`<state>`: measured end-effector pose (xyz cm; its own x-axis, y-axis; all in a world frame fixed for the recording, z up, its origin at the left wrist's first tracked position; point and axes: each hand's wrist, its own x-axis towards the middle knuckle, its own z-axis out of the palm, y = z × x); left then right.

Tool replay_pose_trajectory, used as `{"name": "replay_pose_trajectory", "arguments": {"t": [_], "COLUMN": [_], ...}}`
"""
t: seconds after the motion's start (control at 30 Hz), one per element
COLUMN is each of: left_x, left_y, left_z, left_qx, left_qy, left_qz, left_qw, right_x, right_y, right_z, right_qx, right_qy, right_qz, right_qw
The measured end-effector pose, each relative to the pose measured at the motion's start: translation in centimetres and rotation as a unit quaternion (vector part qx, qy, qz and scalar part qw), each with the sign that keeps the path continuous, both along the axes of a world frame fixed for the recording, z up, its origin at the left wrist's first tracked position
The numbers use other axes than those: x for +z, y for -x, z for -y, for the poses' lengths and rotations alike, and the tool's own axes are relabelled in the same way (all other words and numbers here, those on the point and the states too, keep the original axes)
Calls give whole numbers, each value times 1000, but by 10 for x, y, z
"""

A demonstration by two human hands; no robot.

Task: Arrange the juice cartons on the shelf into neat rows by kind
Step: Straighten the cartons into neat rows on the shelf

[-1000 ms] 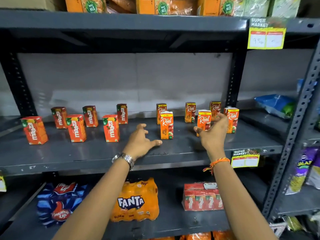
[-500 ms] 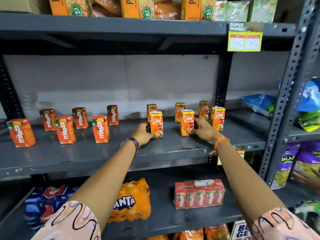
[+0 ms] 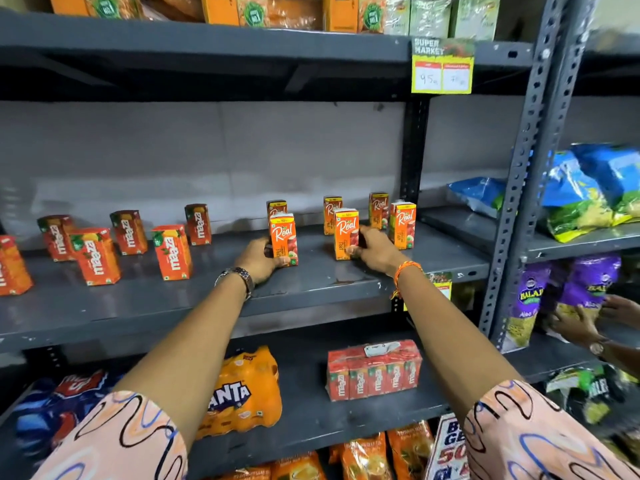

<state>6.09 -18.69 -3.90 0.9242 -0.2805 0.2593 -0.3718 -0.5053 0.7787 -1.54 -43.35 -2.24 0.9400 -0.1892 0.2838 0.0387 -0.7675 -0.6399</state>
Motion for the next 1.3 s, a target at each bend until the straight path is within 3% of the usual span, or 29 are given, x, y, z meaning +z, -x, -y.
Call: {"name": "replay_pose_trajectory", "arguments": {"t": [0.4,0.5,0.6,0.7,0.8,0.93,1.3], "left_x": [7,15,-3,-38,-67,-72,-72], "left_y": [7,34,70,101,106,102,102], "left_z": [-3,-21,-57,-92,-109,-108,-105], "left_qx": [7,8,41,103,133,149,157], "left_qy": [-9,-24,-94,-191,-289,-291,-297], "left_qz": [-51,-67,45,201,277,300,297], "left_qw": [999,997,994,955,907,896,894], "right_x": [0,-2,-9,-10,-8,-9,-10], "right_y": [1,2,12,22,9,-12,-26], "right_z": [0,1,3,6,16,27,38], "right_qx": [2,-5,-109,-286,-360,-346,-338], "right_qy": [-9,-64,-186,-135,-72,-54,-48], "right_qz": [-25,21,190,285,192,71,57], "right_qw": [1000,998,958,905,910,934,938]}}
